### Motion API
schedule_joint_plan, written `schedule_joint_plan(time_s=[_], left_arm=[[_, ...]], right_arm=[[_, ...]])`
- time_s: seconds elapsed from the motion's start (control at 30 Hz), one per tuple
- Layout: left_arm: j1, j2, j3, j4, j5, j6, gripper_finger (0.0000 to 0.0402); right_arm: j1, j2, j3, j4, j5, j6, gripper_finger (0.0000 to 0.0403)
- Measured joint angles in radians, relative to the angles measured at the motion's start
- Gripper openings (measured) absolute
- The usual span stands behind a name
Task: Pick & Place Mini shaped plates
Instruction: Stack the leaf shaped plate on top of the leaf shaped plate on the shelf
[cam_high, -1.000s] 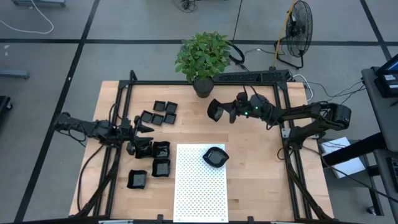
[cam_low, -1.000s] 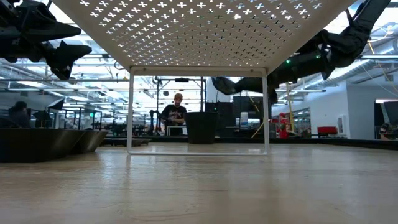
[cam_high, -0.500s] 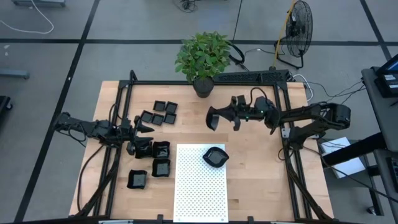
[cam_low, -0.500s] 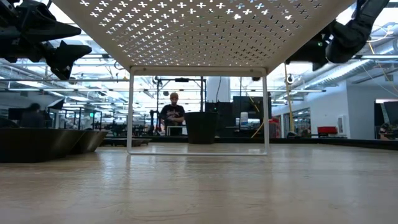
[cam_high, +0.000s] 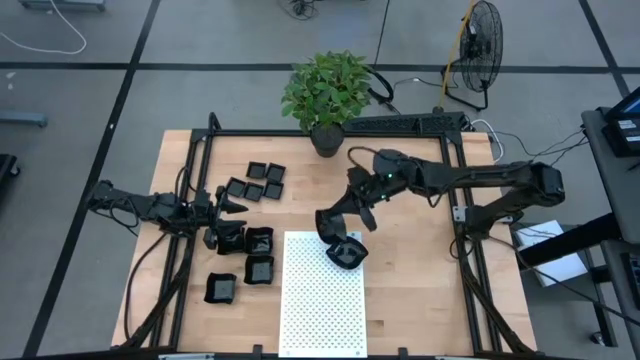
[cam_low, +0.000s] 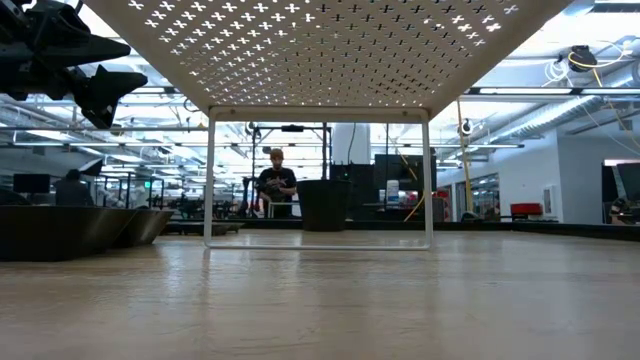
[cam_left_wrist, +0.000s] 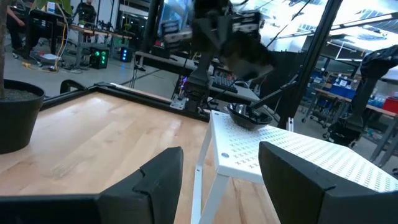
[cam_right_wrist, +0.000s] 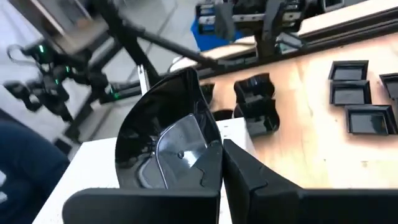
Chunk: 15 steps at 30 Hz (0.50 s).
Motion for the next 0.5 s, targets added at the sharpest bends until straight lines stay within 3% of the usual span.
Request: schedule_joint_plan(time_s=[0.1,0.27,0.5], left_arm=[[0.000,0.000,0.000,0.000,0.000,0.000,0.0214],[0.000,0.000,0.000,0.000,0.000,0.000,0.0214],[0.000,0.000,0.000,0.000,0.000,0.000,0.0214]], right_arm=[[0.044,-0.001,0.082,-0.144,0.055,-0.024,0.0000],[0.084,-0.001,0.128,-0.296,0.060,-0.032,0.0000],[0.139,-0.001,0.128,-0.404,0.064,-0.243,0.0000]])
